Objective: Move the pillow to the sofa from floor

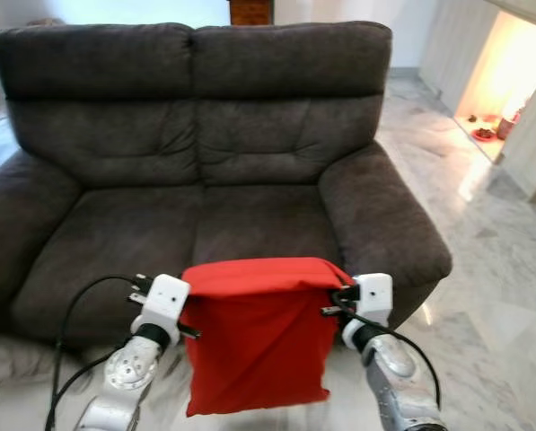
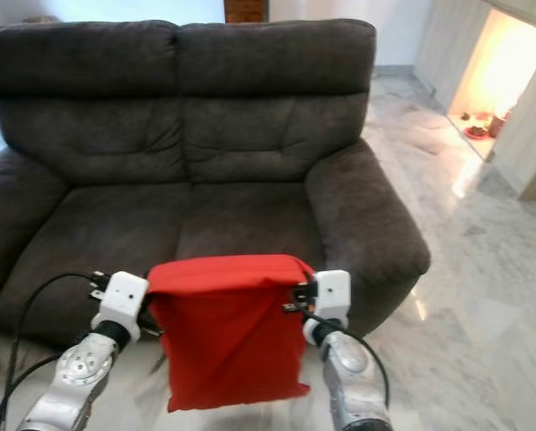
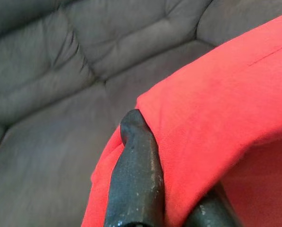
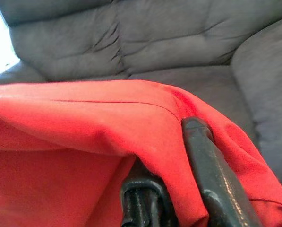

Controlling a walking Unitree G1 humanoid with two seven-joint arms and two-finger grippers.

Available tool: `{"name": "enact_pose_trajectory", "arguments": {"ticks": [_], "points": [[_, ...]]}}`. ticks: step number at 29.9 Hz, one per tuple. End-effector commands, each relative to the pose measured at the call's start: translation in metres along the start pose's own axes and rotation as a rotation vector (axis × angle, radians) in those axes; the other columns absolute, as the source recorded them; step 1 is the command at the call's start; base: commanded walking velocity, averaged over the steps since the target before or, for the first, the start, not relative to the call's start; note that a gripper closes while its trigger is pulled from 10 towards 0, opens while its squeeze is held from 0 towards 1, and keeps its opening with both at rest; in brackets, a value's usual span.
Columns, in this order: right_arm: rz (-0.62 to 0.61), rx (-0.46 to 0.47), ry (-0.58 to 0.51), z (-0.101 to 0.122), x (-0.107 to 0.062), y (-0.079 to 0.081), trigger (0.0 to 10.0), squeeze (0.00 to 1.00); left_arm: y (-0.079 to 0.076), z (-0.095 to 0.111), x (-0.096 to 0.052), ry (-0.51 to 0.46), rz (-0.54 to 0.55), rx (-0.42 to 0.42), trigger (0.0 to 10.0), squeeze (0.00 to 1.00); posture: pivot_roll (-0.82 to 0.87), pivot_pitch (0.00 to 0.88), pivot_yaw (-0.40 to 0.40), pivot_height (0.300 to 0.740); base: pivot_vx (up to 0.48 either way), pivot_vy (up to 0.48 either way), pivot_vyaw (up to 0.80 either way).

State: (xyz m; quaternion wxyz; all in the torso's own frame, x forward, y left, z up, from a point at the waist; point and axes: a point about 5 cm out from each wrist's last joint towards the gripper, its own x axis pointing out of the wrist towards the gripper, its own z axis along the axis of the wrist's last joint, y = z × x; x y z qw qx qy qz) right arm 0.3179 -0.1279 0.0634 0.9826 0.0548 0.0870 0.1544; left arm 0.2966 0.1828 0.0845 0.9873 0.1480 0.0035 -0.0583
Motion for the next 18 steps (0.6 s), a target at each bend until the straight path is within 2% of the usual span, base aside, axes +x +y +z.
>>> {"name": "enact_pose_trajectory", "arguments": {"ticks": [1,14,18], "points": [[-0.065,-0.017,-0.11,0.024,0.0,-0.019,10.0,0.0,0.009,0.017,0.004,-0.076,0.053,-0.011,10.0,0.0,0.13,0.0,0.006,0.74,0.371,0.0,0.0],[-0.026,-0.039,-0.155,0.037,0.006,-0.014,10.0,0.0,0.017,0.023,0.006,-0.094,0.082,-0.003,10.0,0.0,0.13,0.0,0.004,0.74,0.379,0.0,0.0],[-0.011,-0.04,-0.199,0.049,0.01,-0.013,10.0,0.0,0.026,0.03,0.007,-0.117,0.107,0.003,10.0,0.0,0.13,0.0,0.006,0.74,0.38,0.0,0.56]]}}
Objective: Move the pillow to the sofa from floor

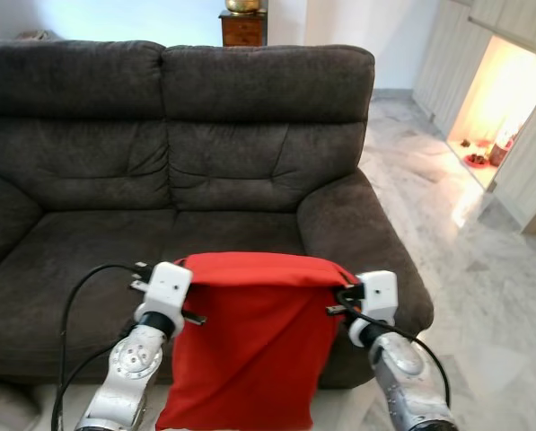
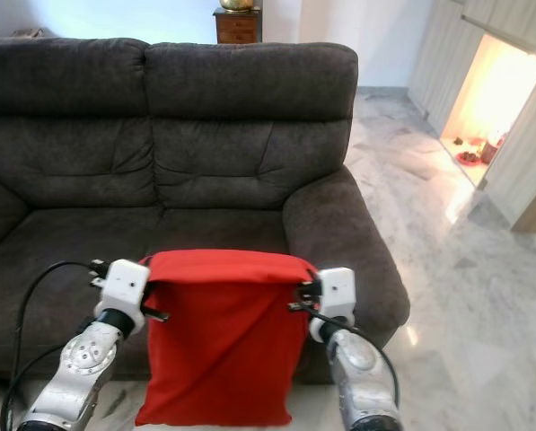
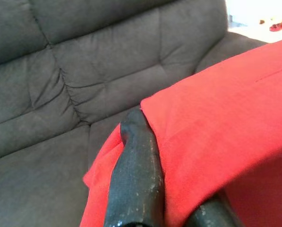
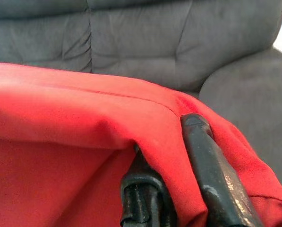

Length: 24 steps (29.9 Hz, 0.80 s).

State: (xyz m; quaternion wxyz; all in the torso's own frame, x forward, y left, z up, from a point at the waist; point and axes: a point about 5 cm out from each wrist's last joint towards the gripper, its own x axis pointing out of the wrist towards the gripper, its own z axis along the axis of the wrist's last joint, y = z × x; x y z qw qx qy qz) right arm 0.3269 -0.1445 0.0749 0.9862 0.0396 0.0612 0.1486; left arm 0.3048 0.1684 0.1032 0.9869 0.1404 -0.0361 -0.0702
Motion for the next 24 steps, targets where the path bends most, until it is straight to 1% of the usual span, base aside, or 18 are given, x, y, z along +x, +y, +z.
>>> {"name": "enact_pose_trajectory", "arguments": {"ticks": [1,4,6,11,16,20,21,22,24], "points": [[0.014,-0.006,-0.176,0.041,0.012,0.005,10.0,0.0,0.037,0.012,-0.001,-0.047,0.128,0.023,10.0,0.0,0.13,0.0,0.006,0.74,0.382,0.0,0.4],[0.031,-0.012,-0.189,0.045,0.013,0.008,10.0,0.0,0.04,0.014,0.0,-0.055,0.137,0.029,10.0,0.0,0.13,0.0,0.007,0.74,0.382,0.0,0.27],[0.065,-0.026,-0.219,0.055,0.017,0.014,10.0,0.0,0.051,0.024,0.003,-0.083,0.179,0.032,10.0,0.0,0.14,0.0,0.006,0.74,0.381,0.0,0.62],[0.077,-0.03,-0.236,0.06,0.019,0.018,10.0,0.0,0.058,0.039,0.007,-0.126,0.189,0.048,10.0,0.0,0.14,0.0,0.007,0.74,0.381,0.0,0.73],[0.076,-0.019,-0.266,0.07,0.022,0.018,10.0,0.0,0.061,0.048,0.01,-0.151,0.19,0.057,10.0,0.0,0.14,0.0,0.01,0.74,0.382,0.0,0.0],[0.092,-0.035,-0.32,0.087,0.025,0.022,10.0,0.0,0.07,0.061,0.012,-0.192,0.224,0.061,10.0,0.0,0.14,0.0,0.014,0.74,0.382,0.0,0.0],[0.098,-0.04,-0.351,0.097,0.027,0.024,10.0,0.0,0.073,0.068,0.014,-0.21,0.229,0.067,10.0,0.0,0.14,0.0,0.015,0.74,0.382,0.0,0.0],[0.099,-0.041,-0.362,0.1,0.027,0.024,10.0,0.0,0.074,0.071,0.015,-0.215,0.229,0.072,10.0,0.0,0.14,0.0,0.015,0.74,0.382,0.0,0.0],[0.11,-0.05,-0.443,0.126,0.031,0.028,10.0,0.0,0.083,0.089,0.02,-0.26,0.235,0.085,10.0,0.0,0.14,0.0,0.019,0.74,0.382,0.0,0.0]]}}
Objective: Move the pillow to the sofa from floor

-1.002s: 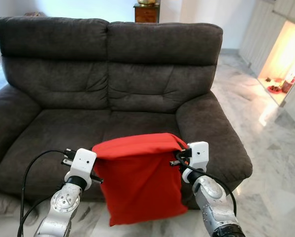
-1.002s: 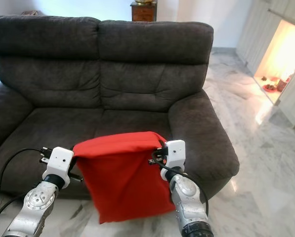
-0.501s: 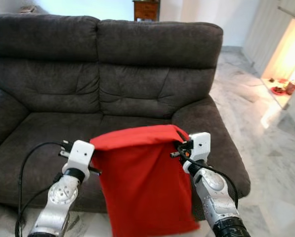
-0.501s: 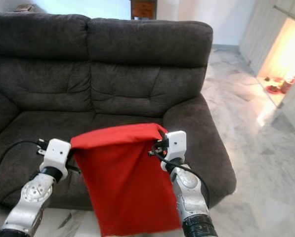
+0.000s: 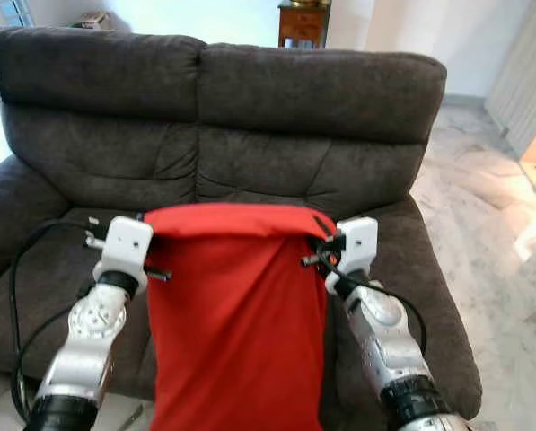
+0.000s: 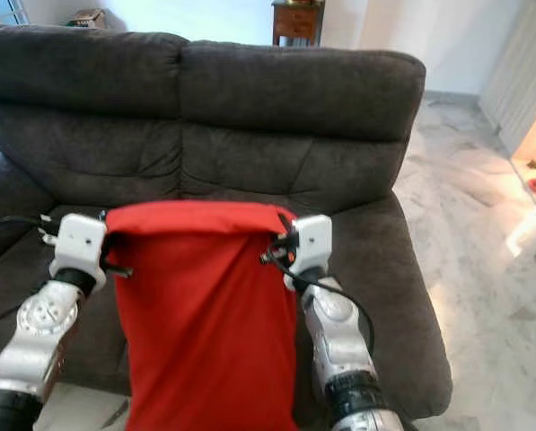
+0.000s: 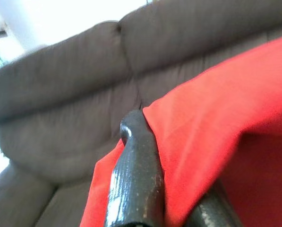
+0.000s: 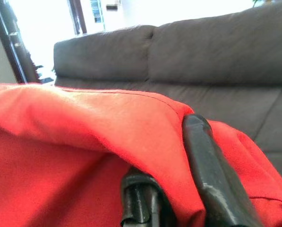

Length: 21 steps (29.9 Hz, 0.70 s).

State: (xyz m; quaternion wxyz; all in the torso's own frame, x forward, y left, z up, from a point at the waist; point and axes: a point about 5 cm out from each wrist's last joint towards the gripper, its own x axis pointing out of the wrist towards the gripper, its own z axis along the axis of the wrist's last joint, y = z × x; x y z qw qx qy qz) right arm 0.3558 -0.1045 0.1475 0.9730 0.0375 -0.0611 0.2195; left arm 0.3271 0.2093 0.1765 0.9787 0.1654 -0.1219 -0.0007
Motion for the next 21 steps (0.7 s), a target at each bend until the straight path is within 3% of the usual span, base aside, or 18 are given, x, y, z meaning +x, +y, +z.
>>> {"name": "enact_pose_trajectory", "arguments": {"ticks": [1,4,8,11,18,21], "points": [[-0.046,-0.023,-0.206,0.051,0.01,-0.012,10.0,0.0,0.022,0.03,0.008,-0.111,0.079,0.013,10.0,0.0,0.14,0.0,0.019,0.74,0.382,0.0,0.0],[-0.043,-0.01,-0.272,0.071,0.018,-0.012,10.0,0.0,0.027,0.044,0.016,-0.15,0.064,0.04,10.0,0.0,0.14,0.0,0.024,0.74,0.385,0.0,0.0],[-0.029,-0.006,-0.267,0.07,0.02,-0.01,10.0,0.0,0.025,0.044,0.016,-0.138,0.034,0.043,10.0,0.0,0.14,0.0,0.027,0.74,0.374,0.0,0.0],[-0.015,-0.017,-0.218,0.055,0.017,-0.007,10.0,0.0,0.018,0.031,0.008,-0.078,-0.018,0.065,10.0,0.0,0.14,0.0,0.03,0.74,0.341,0.0,0.0],[-0.018,-0.027,-0.036,0.012,0.004,-0.011,10.0,0.0,-0.012,0.002,-0.011,0.055,-0.225,0.063,10.0,0.0,0.14,0.0,0.026,0.74,0.0,0.0,0.0],[-0.074,-0.019,0.043,-0.01,-0.008,-0.019,10.0,0.0,-0.028,-0.019,-0.022,0.131,-0.309,0.118,10.0,0.0,0.14,0.0,0.024,0.74,0.0,0.0,0.0]]}}
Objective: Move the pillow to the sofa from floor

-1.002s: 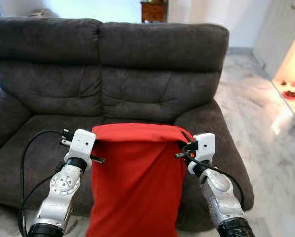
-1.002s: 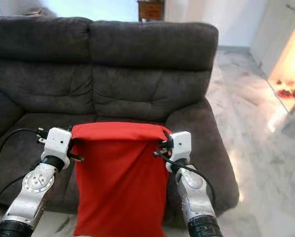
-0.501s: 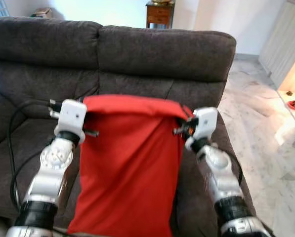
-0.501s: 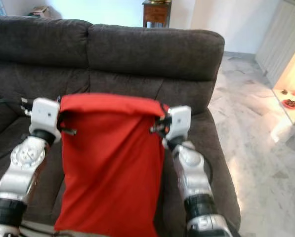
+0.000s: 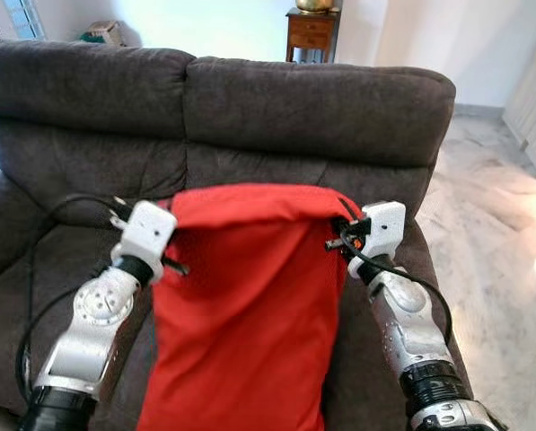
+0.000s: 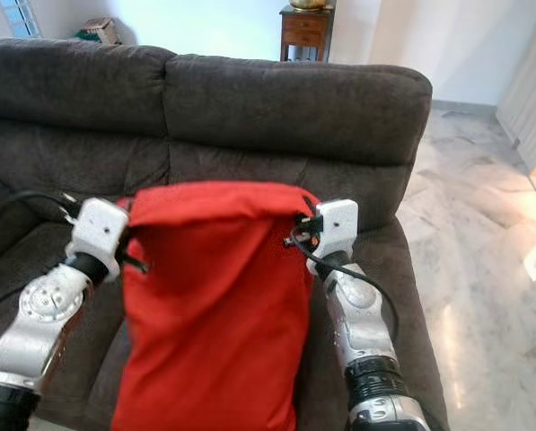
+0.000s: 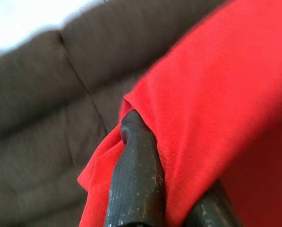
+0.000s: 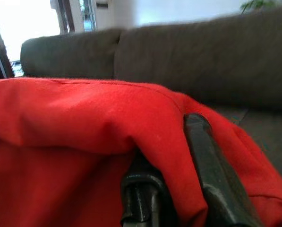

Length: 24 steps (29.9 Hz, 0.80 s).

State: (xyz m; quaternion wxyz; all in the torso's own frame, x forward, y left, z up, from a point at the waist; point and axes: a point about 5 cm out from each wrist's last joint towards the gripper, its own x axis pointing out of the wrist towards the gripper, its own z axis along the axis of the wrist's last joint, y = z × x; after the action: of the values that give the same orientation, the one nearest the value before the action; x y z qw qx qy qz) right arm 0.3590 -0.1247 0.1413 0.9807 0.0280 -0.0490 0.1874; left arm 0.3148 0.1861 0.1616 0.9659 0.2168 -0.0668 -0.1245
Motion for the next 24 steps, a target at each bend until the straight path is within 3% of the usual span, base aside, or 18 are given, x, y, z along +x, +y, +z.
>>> {"name": "enact_pose_trajectory", "arguments": {"ticks": [1,4,5,6,12,19,20,21,22,23,24], "points": [[-0.019,0.005,0.024,-0.007,-0.003,0.0,10.0,0.0,-0.006,-0.018,-0.006,0.08,-0.036,0.039,10.0,0.0,0.13,0.0,0.025,0.74,0.0,0.0,0.0],[-0.047,0.007,0.039,-0.013,-0.007,-0.004,10.0,0.0,-0.008,-0.023,-0.007,0.12,-0.044,0.038,10.0,0.0,0.13,0.0,0.029,0.74,0.0,0.0,0.0],[-0.072,0.019,0.052,-0.016,-0.01,-0.008,10.0,0.71,-0.01,-0.023,-0.007,0.113,-0.049,0.017,10.0,1.0,0.13,0.0,0.029,0.74,0.0,0.0,0.0],[-0.097,0.025,0.057,-0.018,-0.012,-0.012,10.0,1.0,-0.01,-0.022,-0.007,0.111,-0.05,0.03,10.0,1.0,0.13,0.0,0.029,0.74,0.0,0.0,0.0],[-0.146,0.024,0.077,-0.024,-0.017,-0.019,10.0,1.0,-0.007,-0.026,-0.008,0.122,-0.035,0.063,10.0,1.0,0.13,0.0,0.03,0.74,0.0,0.0,0.0],[-0.24,0.036,0.089,-0.031,-0.029,-0.031,10.0,1.0,-0.002,-0.035,-0.011,0.148,0.021,0.037,10.0,1.0,0.13,0.0,0.034,0.74,0.0,0.0,0.0],[-0.271,0.036,0.096,-0.034,-0.033,-0.035,10.0,0.85,0.0,-0.04,-0.012,0.166,0.037,0.023,10.0,1.0,0.13,0.0,0.035,0.74,0.0,0.0,0.0],[-0.293,0.037,0.101,-0.035,-0.035,-0.037,10.0,0.4,0.001,-0.044,-0.013,0.178,0.047,0.015,10.0,0.91,0.13,0.0,0.035,0.74,0.0,0.0,0.0],[-0.374,0.046,0.118,-0.042,-0.044,-0.047,10.0,0.0,-0.001,-0.056,-0.017,0.217,0.048,-0.013,10.0,0.21,0.13,0.0,0.035,0.74,0.0,0.0,0.0],[-0.504,0.058,0.187,-0.06,-0.065,-0.064,10.0,0.0,-0.001,-0.08,-0.024,0.299,0.09,-0.1,10.0,0.0,0.13,0.0,0.039,0.74,0.0,0.0,0.0],[-0.504,0.058,0.187,-0.06,-0.065,-0.064,10.0,0.0,-0.001,-0.08,-0.024,0.299,0.09,-0.1,10.0,0.0,0.13,0.0,0.039,0.74,0.0,0.0,0.0]]}}
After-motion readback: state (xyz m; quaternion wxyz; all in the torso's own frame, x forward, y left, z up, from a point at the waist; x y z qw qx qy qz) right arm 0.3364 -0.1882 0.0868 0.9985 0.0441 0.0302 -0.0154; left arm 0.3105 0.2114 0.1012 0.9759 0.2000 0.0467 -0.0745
